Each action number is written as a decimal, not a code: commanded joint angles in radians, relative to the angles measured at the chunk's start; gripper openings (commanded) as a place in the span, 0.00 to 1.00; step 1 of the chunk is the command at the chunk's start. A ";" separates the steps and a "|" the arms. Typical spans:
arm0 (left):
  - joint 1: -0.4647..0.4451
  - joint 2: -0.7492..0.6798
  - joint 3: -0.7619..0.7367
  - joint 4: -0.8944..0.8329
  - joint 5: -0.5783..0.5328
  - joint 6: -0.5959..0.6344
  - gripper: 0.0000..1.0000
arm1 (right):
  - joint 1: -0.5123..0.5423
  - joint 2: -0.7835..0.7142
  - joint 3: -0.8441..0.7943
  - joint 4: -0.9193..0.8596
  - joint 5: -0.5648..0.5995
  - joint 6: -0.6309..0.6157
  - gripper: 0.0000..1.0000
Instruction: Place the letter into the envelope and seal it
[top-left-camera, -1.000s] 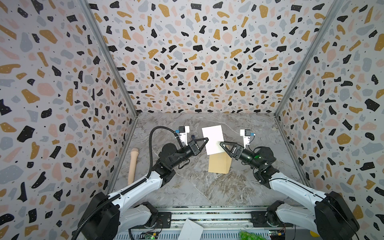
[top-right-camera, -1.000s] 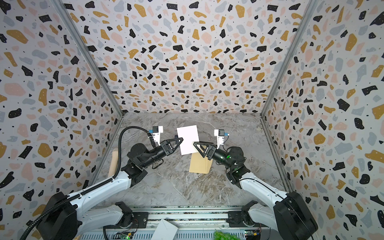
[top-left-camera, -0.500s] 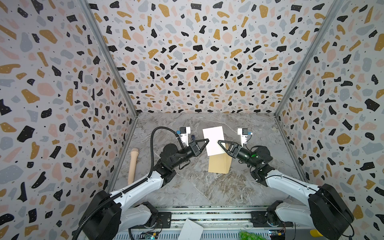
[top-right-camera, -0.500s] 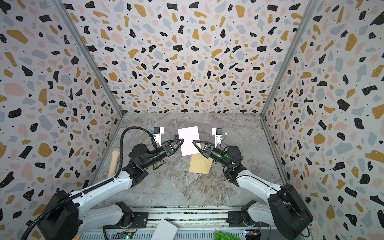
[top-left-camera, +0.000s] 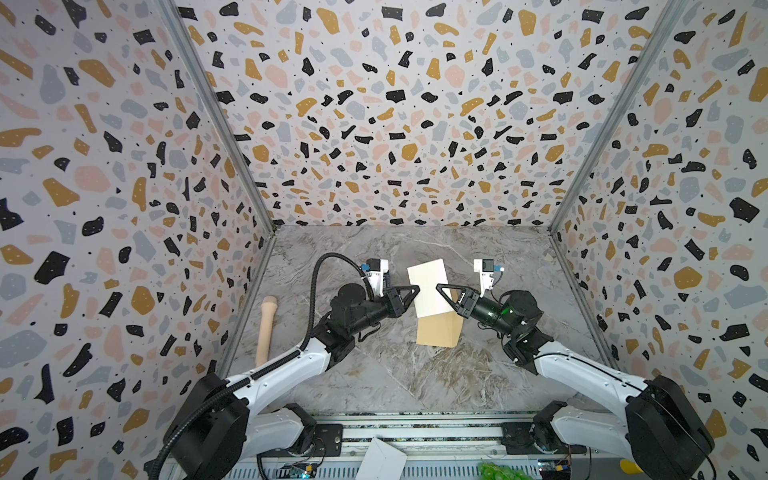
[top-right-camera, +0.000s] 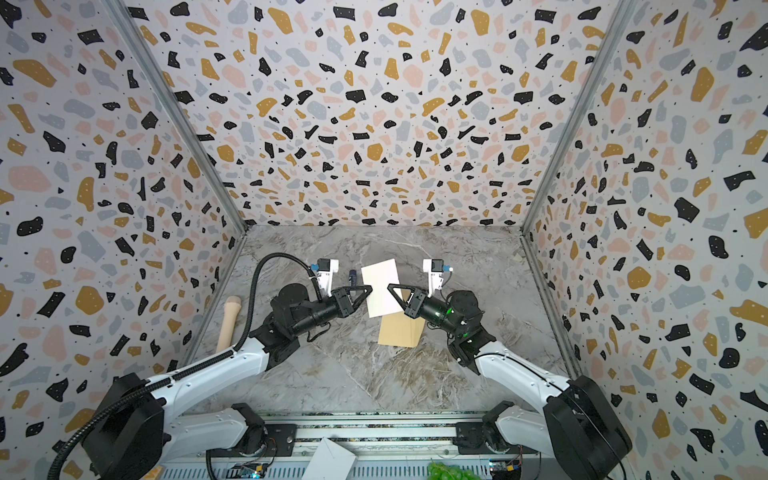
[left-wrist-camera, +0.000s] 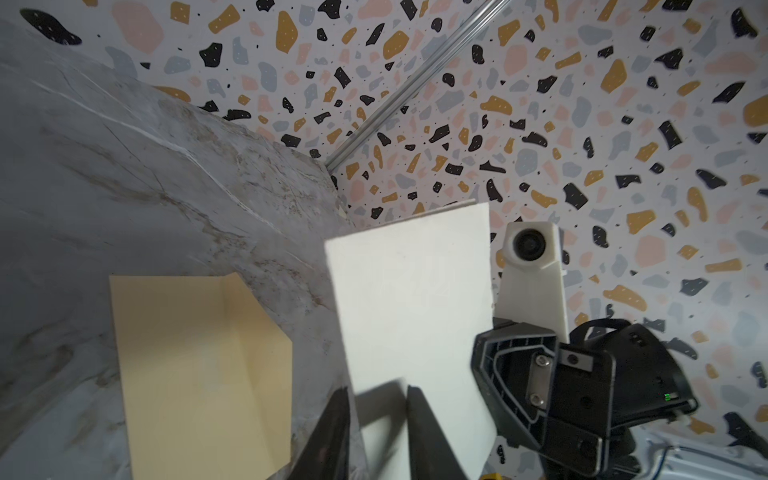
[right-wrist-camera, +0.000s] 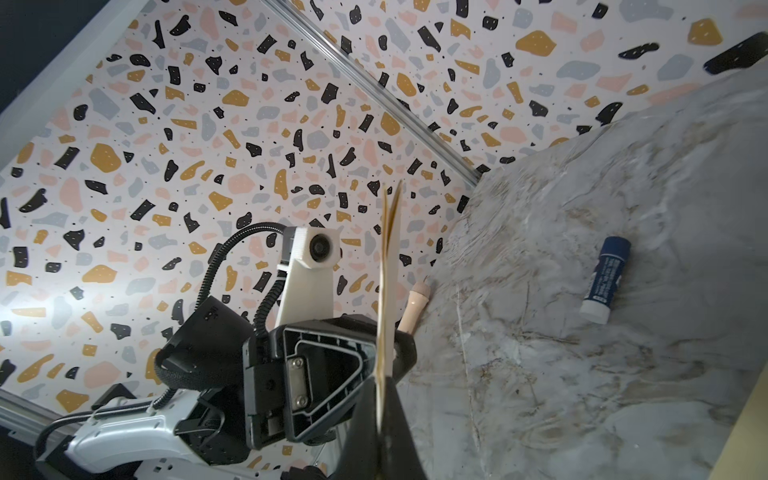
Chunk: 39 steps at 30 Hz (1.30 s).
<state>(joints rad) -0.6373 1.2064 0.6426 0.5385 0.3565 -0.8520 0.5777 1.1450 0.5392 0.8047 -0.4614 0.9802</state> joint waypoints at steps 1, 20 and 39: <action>-0.006 -0.004 0.046 -0.060 -0.028 0.100 0.43 | -0.012 -0.072 0.069 -0.174 0.054 -0.130 0.00; -0.048 0.060 -0.021 -0.193 -0.182 0.267 0.89 | -0.082 -0.092 0.182 -0.775 0.322 -0.411 0.00; -0.094 0.303 -0.045 -0.065 -0.162 0.246 0.86 | -0.083 0.095 0.210 -0.862 0.407 -0.410 0.00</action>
<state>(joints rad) -0.7250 1.4879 0.5991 0.4053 0.1806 -0.6086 0.4973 1.2293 0.7013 -0.0208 -0.0933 0.5781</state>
